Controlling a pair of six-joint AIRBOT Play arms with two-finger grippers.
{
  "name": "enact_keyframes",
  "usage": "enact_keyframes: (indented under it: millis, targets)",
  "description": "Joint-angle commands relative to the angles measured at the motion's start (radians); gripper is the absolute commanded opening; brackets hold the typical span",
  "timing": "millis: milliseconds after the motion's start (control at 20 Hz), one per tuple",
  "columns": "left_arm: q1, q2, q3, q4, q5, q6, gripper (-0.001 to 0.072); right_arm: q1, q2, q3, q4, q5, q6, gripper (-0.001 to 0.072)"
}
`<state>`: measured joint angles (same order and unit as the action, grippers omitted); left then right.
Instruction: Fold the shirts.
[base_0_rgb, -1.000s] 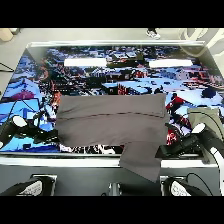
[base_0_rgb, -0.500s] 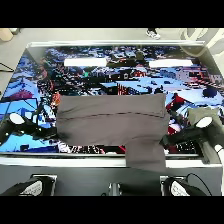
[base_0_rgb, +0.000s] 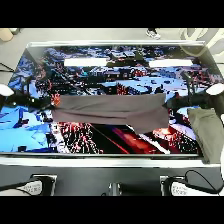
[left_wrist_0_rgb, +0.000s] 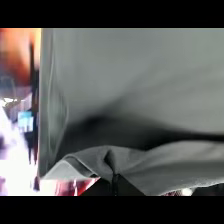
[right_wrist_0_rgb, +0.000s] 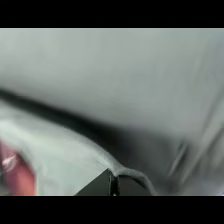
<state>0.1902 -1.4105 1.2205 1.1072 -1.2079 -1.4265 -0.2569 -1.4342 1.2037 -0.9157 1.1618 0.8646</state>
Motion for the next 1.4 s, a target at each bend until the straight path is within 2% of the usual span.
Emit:
enact_keyframes:
  millis: [0, 250, 550, 600, 650, 700, 750, 850, 950, 1050, 1150, 1350]
  targets:
    - [0.004, -0.186, 0.237, -0.031, -0.027, -0.055, 0.0025, 0.037, -0.161, 0.165, 0.048, -0.166, 0.041, 0.0023]
    - [0.009, -0.364, 0.378, -0.031, -0.071, -0.085, 0.0025, 0.036, -0.257, 0.261, 0.046, -0.253, 0.070, 0.0023]
    - [0.006, -0.465, 0.378, -0.036, -0.055, -0.089, 0.0029, 0.057, -0.346, 0.261, 0.030, -0.194, 0.100, 0.0028]
    - [0.006, -0.465, 0.378, -0.042, -0.052, -0.101, 0.0103, 0.064, -0.354, 0.261, 0.030, -0.192, 0.100, 0.0073]
    - [0.008, -0.465, 0.387, -0.050, -0.058, -0.101, 0.0404, 0.067, -0.352, 0.261, 0.034, -0.200, 0.099, 0.0243]
    - [0.015, -0.464, 0.410, -0.048, -0.084, -0.098, 0.0684, 0.064, -0.341, 0.267, 0.044, -0.194, 0.085, 0.0569]
    - [0.027, -0.461, 0.445, -0.041, -0.116, -0.092, 0.0708, 0.050, -0.324, 0.286, 0.022, -0.155, 0.046, 0.0708]
    - [0.060, -0.436, 0.512, -0.034, -0.157, -0.093, 0.0708, -0.008, -0.295, 0.312, -0.126, -0.067, 0.082, 0.0716]
    - [0.085, -0.379, 0.549, -0.034, -0.161, -0.092, 0.0706, -0.087, -0.303, 0.310, -0.189, 0.066, 0.133, 0.0716]
    - [0.089, -0.308, 0.553, -0.034, -0.146, -0.086, 0.0703, -0.131, -0.346, 0.308, -0.154, 0.190, 0.135, 0.0717]
    - [0.074, -0.241, 0.553, -0.034, -0.146, -0.069, 0.0685, -0.129, -0.397, 0.304, -0.088, 0.240, 0.129, 0.0717]
    - [0.012, -0.134, 0.553, -0.034, -0.146, -0.062, 0.0686, -0.086, -0.465, 0.303, 0.039, 0.188, 0.135, 0.0717]
